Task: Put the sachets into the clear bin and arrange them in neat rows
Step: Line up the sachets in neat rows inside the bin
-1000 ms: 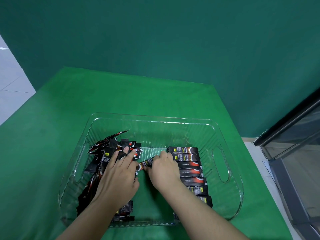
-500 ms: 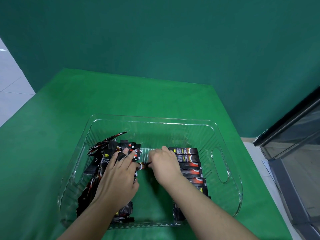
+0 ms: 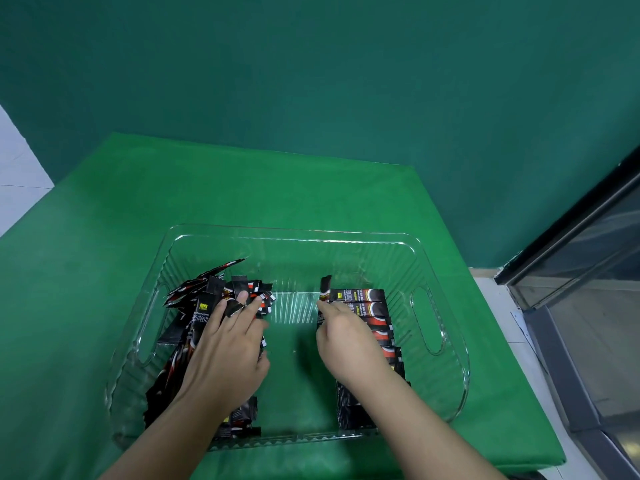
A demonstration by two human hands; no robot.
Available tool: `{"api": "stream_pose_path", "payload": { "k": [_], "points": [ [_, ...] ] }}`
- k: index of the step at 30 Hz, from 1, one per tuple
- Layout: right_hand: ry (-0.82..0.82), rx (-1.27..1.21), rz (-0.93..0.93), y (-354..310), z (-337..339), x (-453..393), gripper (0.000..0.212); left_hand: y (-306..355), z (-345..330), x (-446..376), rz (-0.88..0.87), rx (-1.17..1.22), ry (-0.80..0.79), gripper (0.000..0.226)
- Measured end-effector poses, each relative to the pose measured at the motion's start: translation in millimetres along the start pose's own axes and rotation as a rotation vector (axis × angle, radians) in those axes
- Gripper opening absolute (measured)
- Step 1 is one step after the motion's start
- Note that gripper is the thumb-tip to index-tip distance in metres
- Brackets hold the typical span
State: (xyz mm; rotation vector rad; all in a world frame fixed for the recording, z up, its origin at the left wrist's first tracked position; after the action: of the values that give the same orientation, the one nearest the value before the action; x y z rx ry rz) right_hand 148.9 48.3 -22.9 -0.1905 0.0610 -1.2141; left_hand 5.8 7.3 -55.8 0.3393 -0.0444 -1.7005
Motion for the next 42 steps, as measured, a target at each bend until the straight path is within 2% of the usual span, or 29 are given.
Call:
{"api": "stream_pose_path", "payload": {
  "k": [3, 7, 12, 15, 19, 21, 24, 30, 35, 42],
  "points": [
    [0.023, 0.063, -0.063, 12.5, -1.2, 8.9, 0.053, -0.4, -0.4, -0.2, 0.008, -0.010, -0.007, 0.033],
    [0.085, 0.174, -0.139, 28.6, 4.8, 22.2, 0.028, -1.3, -1.2, 0.1, 0.012, -0.009, -0.009, 0.035],
    [0.155, 0.203, -0.204, 43.9, 15.0, 31.3, 0.038, -0.6, 1.0, -0.6, 0.010, 0.002, 0.012, 0.034],
    [0.211, 0.138, -0.197, 47.5, 22.5, 33.4, 0.043, 0.0, 1.9, -0.6, 0.004, 0.003, 0.023, 0.034],
    [0.318, 0.062, -0.154, 42.9, 35.2, 34.3, 0.023, -1.2, 0.5, 0.6, 0.007, 0.005, 0.018, 0.036],
    [0.436, 0.088, -0.120, 42.2, 39.0, 35.5, 0.014, -2.1, -0.9, 0.9, 0.011, 0.007, 0.012, 0.036],
    [0.524, 0.140, -0.066, 40.3, 39.9, 34.7, 0.010, -2.0, -1.3, 0.8, 0.010, 0.013, 0.011, 0.035],
    [0.468, 0.151, 0.029, 40.1, 31.6, 28.9, 0.035, -0.9, 1.2, 1.0, -0.006, 0.017, 0.031, 0.032],
    [0.431, 0.166, 0.010, 43.2, 27.2, 24.5, 0.027, -1.2, 0.1, -0.2, 0.002, -0.004, 0.023, 0.034],
    [0.293, 0.247, -0.091, 51.6, 9.5, 15.1, 0.040, -2.2, -0.8, -0.2, 0.002, 0.000, 0.014, 0.034]
  ]
}}
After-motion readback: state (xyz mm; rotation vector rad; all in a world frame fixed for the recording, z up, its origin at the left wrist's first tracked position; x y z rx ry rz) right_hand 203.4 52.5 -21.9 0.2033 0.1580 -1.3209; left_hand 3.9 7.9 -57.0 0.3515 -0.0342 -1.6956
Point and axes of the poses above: each hand's wrist, its own x-axis away from the middle knuckle, its own z-axis out of the back of the hand, y = z × x, the point moved 8 cm from there along -x, towards the middle knuckle, and after that the axes turned 12 degrees about x, right-handed, at the moved point
